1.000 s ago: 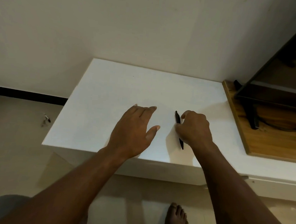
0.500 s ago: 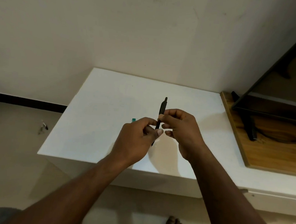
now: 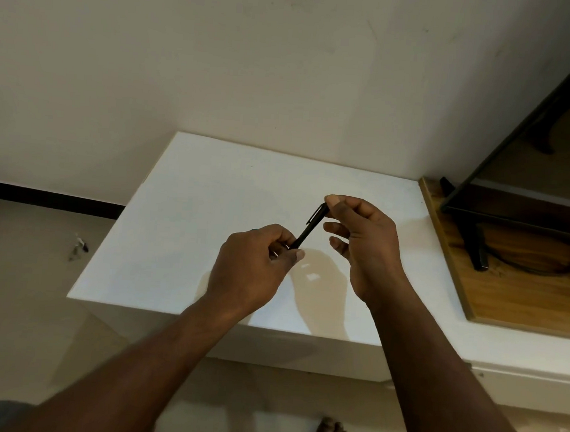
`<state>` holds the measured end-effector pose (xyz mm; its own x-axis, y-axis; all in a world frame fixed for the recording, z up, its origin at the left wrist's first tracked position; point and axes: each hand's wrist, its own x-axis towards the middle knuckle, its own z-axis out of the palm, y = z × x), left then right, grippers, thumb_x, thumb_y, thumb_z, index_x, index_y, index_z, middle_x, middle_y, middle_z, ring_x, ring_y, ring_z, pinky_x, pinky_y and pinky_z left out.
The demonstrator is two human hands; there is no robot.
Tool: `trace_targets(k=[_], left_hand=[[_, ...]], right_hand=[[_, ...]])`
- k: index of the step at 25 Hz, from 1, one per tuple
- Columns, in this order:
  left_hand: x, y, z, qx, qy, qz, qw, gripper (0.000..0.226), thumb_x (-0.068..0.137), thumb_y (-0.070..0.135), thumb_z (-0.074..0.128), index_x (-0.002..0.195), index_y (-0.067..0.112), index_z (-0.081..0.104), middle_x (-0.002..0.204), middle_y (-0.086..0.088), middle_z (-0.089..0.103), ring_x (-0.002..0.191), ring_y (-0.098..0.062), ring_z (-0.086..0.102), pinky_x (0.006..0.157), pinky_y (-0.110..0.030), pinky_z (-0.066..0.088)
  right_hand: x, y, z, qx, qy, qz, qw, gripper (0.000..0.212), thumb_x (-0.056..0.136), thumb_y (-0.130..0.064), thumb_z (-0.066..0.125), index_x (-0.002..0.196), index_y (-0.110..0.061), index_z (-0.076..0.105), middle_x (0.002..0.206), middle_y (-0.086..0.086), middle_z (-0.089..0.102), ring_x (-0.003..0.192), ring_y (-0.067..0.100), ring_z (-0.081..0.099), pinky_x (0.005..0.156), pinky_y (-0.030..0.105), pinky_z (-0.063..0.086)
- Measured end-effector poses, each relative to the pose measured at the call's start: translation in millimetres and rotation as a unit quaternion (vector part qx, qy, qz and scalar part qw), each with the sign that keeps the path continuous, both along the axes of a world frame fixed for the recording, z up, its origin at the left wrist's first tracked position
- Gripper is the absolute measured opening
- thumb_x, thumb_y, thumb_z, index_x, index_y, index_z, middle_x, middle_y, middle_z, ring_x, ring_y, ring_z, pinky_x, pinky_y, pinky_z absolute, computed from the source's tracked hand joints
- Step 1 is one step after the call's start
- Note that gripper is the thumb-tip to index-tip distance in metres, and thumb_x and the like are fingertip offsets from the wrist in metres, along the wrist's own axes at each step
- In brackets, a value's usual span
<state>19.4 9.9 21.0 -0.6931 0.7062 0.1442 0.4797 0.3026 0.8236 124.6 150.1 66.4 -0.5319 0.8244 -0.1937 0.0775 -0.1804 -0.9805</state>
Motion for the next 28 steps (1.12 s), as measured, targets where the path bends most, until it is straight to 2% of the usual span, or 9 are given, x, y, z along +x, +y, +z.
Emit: trace_targets(k=[4, 11, 17, 23, 26, 28], left_hand=[[-1, 0, 0, -0.002, 0.013, 0.003, 1.0, 0.012, 0.091, 0.041, 0.075, 0.098, 0.031, 0.075, 0.079, 0.018, 0.072, 0.076, -0.001, 0.068, 0.072, -0.026, 0.057], [-4, 2, 3, -0.001, 0.017, -0.002, 1.0, 0.004, 0.092, 0.036, 0.074, 0.094, 0.033, 0.076, 0.078, 0.019, 0.072, 0.078, 0.001, 0.066, 0.07, -0.024, 0.053], [-6, 5, 3, -0.011, 0.039, 0.013, 0.999, 0.007, 0.093, 0.036, 0.072, 0.088, 0.032, 0.075, 0.082, 0.014, 0.071, 0.089, -0.01, 0.062, 0.072, -0.031, 0.05], [-8, 4, 5, -0.004, 0.035, 0.003, 0.999, 0.014, 0.094, 0.032, 0.07, 0.082, 0.027, 0.075, 0.073, 0.011, 0.07, 0.078, -0.011, 0.062, 0.066, -0.03, 0.048], [-12, 3, 6, -0.013, 0.019, 0.012, 1.0, 0.019, 0.095, 0.028, 0.068, 0.079, 0.024, 0.076, 0.068, 0.011, 0.069, 0.07, -0.01, 0.062, 0.062, -0.027, 0.041], [-13, 1, 7, -0.006, 0.016, 0.025, 1.0, 0.02, 0.096, 0.027, 0.067, 0.079, 0.023, 0.076, 0.066, 0.011, 0.068, 0.065, -0.008, 0.062, 0.06, -0.023, 0.039]], right_hand=[[-1, 2, -1, -0.012, 0.012, -0.013, 1.0, 0.006, 0.092, -0.026, 0.078, 0.091, -0.024, 0.083, 0.092, -0.008, 0.081, 0.082, 0.007, 0.074, 0.078, 0.03, 0.053], [0, 7, -5, -0.028, 0.008, -0.057, 0.998, 0.005, 0.092, -0.022, 0.079, 0.093, -0.018, 0.083, 0.084, -0.009, 0.08, 0.077, 0.002, 0.074, 0.077, 0.027, 0.054], [-2, 8, -7, -0.014, 0.004, -0.096, 0.995, 0.007, 0.094, -0.021, 0.077, 0.09, -0.017, 0.081, 0.073, -0.01, 0.077, 0.071, 0.001, 0.073, 0.073, 0.027, 0.053], [-5, 6, -11, 0.048, -0.021, -0.073, 0.996, 0.016, 0.1, -0.03, 0.071, 0.09, -0.019, 0.078, 0.081, -0.006, 0.076, 0.074, 0.001, 0.072, 0.071, 0.023, 0.054], [-2, 16, -5, 0.0, 0.012, -0.141, 0.99, 0.019, 0.102, -0.03, 0.069, 0.087, -0.018, 0.076, 0.077, -0.009, 0.075, 0.076, 0.005, 0.071, 0.071, 0.024, 0.056], [7, 30, -1, -0.04, 0.036, -0.203, 0.978, 0.018, 0.102, -0.03, 0.069, 0.089, -0.018, 0.075, 0.082, -0.007, 0.076, 0.082, 0.01, 0.073, 0.072, 0.026, 0.056]])
